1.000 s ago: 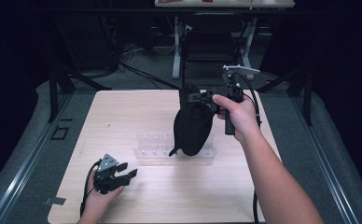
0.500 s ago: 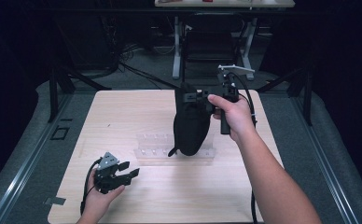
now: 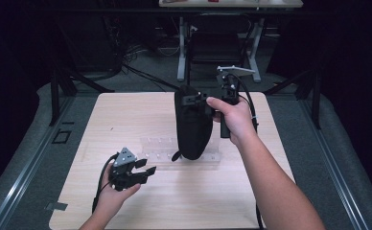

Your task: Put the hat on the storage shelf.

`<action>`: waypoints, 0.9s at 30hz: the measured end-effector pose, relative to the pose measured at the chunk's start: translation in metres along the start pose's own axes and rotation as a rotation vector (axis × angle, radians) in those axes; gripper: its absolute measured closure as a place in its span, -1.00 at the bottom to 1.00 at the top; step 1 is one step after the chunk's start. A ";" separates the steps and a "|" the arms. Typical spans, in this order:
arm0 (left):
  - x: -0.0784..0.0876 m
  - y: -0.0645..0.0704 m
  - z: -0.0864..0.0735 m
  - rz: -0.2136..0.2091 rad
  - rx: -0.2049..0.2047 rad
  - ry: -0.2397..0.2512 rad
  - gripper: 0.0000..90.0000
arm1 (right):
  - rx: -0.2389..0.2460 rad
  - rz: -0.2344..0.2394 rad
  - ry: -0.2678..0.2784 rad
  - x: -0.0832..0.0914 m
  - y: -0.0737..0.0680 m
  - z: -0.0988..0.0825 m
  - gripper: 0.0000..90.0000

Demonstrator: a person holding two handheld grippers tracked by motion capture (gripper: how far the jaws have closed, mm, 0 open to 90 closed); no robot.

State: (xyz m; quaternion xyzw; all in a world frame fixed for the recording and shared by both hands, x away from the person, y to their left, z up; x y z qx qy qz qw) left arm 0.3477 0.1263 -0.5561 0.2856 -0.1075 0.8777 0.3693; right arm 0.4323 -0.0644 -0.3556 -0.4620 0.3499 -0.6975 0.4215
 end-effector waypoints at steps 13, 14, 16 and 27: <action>-0.005 0.025 0.036 -0.017 -0.091 0.056 0.10 | 0.003 0.022 -0.001 -0.012 -0.005 -0.002 0.93; -0.006 0.027 0.038 -0.020 -0.089 0.061 0.10 | 0.003 0.023 -0.003 -0.012 -0.006 -0.002 0.93; -0.008 0.029 0.041 -0.022 -0.096 0.064 0.15 | 0.005 0.022 -0.002 -0.014 -0.006 -0.001 0.93; -0.027 0.044 0.050 -0.016 -0.163 0.052 0.80 | 0.011 0.018 -0.004 -0.014 -0.007 -0.001 0.93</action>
Point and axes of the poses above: each handheld gripper's, and its own axes: x roughly backward along the jaws, z roughly out of its top, y roughly to its right, the point moved 8 cm from there along -x, roughly forward along the jaws, and after that the axes turned 6 degrees about -x, right-handed, at the moved point
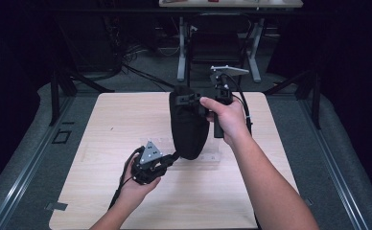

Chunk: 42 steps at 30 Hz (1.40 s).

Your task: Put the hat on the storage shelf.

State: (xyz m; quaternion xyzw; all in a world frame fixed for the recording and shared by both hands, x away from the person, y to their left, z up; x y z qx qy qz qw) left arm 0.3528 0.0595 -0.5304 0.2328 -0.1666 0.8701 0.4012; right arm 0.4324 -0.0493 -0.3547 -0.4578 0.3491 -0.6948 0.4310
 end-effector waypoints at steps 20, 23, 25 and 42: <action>0.002 -0.006 -0.012 0.055 -0.050 -0.038 0.90 | 0.022 0.016 0.103 0.047 0.011 0.004 0.77; 0.002 -0.008 -0.017 0.063 -0.053 -0.049 0.90 | 0.022 0.011 0.114 0.053 0.014 0.003 0.76; 0.000 -0.009 -0.022 0.065 -0.053 -0.064 0.90 | 0.017 0.004 0.126 0.060 0.019 0.002 0.75; 0.005 -0.019 -0.057 0.066 -0.016 -0.100 0.64 | 0.000 -0.050 0.192 0.090 0.041 0.001 0.72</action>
Point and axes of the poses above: each handheld gripper's, and its own axes: x roughly backward along the jaws, z roughly out of its top, y roughly to its right, the point moved 8 cm from there along -x, roughly forward along the jaws, and after that the axes turned 6 degrees about -x, right-handed, at the moved point
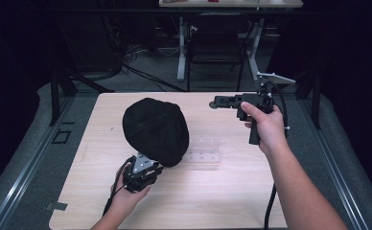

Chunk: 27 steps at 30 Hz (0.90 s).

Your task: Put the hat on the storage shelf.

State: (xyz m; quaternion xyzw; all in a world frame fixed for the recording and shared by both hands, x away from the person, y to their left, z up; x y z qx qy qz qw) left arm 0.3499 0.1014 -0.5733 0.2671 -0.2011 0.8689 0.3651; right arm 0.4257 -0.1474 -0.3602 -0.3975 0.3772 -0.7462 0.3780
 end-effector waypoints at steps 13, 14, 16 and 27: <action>0.027 -0.019 -0.015 0.010 0.127 0.033 0.22 | 0.046 -0.057 0.001 0.019 0.003 -0.008 0.70; 0.029 -0.023 -0.020 0.020 0.152 0.023 0.19 | 0.053 -0.060 0.005 0.021 0.003 -0.011 0.69; 0.032 -0.026 -0.024 0.027 0.159 0.021 0.17 | 0.058 -0.065 0.002 0.024 0.004 -0.014 0.69; 0.048 -0.053 -0.055 0.074 0.255 0.053 0.12 | 0.091 -0.122 0.011 0.036 0.013 -0.024 0.65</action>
Point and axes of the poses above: each handheld gripper's, and its own axes: x roughly backward along the jaws, z roughly out of its top, y roughly to its right, the point moved 8 cm from there along -x, roughly forward along the jaws, and after that the axes turned 6 degrees about -x, right-handed, at the moved point
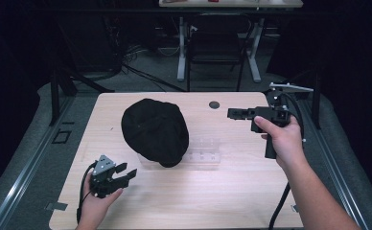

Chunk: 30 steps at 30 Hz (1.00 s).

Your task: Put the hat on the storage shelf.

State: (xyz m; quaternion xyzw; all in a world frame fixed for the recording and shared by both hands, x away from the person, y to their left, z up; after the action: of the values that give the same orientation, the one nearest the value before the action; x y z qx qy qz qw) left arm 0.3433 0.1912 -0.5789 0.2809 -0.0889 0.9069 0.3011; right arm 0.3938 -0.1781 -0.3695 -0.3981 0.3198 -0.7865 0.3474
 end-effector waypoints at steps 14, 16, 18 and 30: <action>-0.005 -0.020 -0.014 0.020 0.061 -0.007 0.08 | 0.047 -0.076 0.016 0.003 0.014 -0.014 0.56; -0.006 -0.019 -0.016 0.013 0.052 -0.018 0.08 | 0.069 -0.104 0.027 0.004 0.016 -0.018 0.55; -0.008 -0.018 -0.015 0.012 0.047 -0.021 0.08 | 0.073 -0.099 0.028 0.004 0.017 -0.021 0.52; -0.011 -0.015 -0.015 0.000 0.040 -0.021 0.07 | 0.133 -0.140 0.047 0.009 0.034 -0.054 0.43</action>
State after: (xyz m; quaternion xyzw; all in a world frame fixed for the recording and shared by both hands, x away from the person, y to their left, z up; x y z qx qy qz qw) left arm 0.3524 0.2028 -0.5974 0.2962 -0.0739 0.9056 0.2946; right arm 0.3545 -0.1918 -0.4183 -0.3768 0.2463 -0.8375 0.3098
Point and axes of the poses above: each handheld gripper's, and its own axes: x roughly backward along the jaws, z roughly out of its top, y roughly to its right, the point moved 8 cm from there along -x, roughly forward along the jaws, and after that the axes turned 6 degrees about -x, right-handed, at the moved point
